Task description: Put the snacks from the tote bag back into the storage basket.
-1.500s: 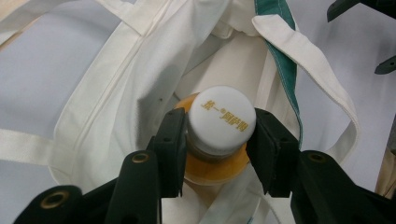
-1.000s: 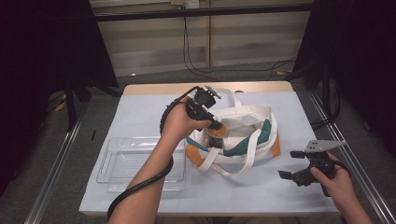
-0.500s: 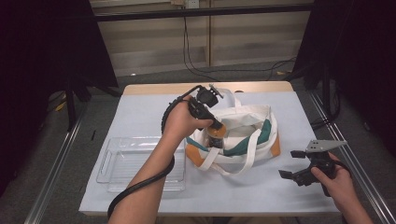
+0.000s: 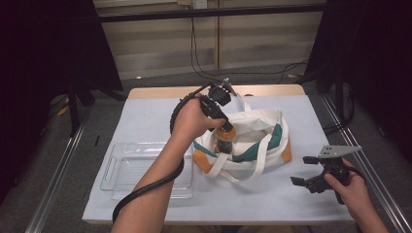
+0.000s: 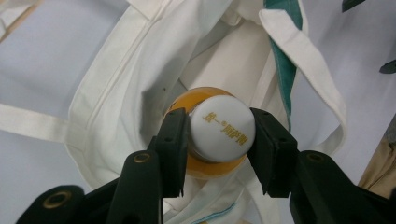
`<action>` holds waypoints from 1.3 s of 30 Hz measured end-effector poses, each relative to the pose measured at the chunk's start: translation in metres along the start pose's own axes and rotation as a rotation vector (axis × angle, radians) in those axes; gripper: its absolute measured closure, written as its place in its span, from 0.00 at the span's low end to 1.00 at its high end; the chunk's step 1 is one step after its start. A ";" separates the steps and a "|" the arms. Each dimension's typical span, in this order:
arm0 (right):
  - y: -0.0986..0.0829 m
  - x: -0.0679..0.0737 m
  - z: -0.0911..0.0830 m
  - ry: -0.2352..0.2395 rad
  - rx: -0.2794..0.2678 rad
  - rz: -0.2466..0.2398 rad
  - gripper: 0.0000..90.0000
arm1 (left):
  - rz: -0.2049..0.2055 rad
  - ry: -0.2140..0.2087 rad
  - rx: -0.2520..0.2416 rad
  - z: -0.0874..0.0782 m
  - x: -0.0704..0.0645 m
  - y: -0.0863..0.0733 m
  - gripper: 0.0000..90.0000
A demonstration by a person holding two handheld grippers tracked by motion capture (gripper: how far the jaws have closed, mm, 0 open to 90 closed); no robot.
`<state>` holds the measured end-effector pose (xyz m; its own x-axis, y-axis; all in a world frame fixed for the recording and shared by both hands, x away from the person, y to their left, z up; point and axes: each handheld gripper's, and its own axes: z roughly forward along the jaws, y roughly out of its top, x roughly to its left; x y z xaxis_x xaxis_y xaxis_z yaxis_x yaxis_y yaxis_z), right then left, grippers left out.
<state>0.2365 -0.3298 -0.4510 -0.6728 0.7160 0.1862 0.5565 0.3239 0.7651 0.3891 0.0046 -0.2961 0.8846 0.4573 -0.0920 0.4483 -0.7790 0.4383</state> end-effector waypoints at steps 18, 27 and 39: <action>0.001 0.000 0.000 0.002 -0.006 -0.002 0.02 | -0.050 0.028 0.069 -0.034 -0.002 0.014 0.66; 0.001 0.000 0.001 0.004 -0.006 -0.001 0.02 | -0.068 0.020 0.072 -0.054 0.001 0.016 0.66; 0.000 0.000 0.001 0.005 -0.002 0.001 0.02 | -0.092 0.034 0.103 -0.080 -0.001 0.022 0.66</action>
<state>0.2370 -0.3296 -0.4511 -0.6743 0.7136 0.1900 0.5565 0.3219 0.7660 0.3874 0.0214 -0.2152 0.8348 0.5421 -0.0966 0.5401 -0.7720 0.3353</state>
